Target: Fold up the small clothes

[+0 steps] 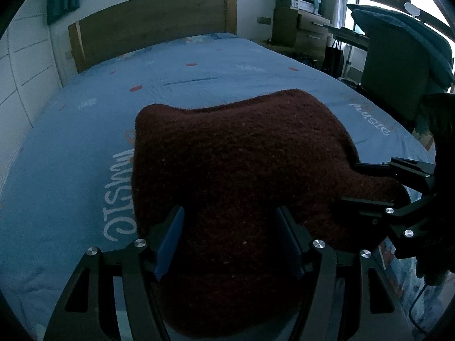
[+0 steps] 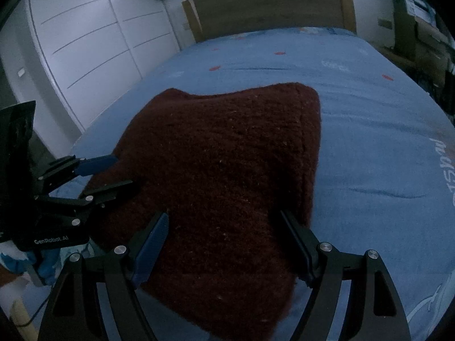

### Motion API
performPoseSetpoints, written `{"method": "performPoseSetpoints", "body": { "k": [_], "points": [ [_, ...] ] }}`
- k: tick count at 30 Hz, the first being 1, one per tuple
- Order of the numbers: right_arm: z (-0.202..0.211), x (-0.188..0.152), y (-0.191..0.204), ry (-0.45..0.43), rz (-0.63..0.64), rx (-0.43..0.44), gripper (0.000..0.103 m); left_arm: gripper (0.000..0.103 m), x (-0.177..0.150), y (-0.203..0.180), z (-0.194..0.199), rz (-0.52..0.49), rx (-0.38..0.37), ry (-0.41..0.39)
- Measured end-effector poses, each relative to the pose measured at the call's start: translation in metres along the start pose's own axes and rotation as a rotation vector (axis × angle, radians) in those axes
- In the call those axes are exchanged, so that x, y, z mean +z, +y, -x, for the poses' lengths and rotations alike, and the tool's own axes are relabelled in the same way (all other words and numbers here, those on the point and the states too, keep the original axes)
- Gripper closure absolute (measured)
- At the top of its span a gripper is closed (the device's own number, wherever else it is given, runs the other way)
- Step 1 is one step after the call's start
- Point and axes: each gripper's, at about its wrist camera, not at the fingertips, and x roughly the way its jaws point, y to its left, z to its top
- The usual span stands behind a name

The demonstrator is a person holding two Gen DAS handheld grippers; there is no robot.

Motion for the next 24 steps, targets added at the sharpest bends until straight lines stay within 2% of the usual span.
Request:
{"method": "performPoseSetpoints", "body": {
  "k": [24],
  "points": [
    [0.0087, -0.002, -0.0004, 0.01, 0.008, 0.01, 0.023, 0.043, 0.0, 0.0014, -0.0015, -0.002, 0.005, 0.001]
  ]
}}
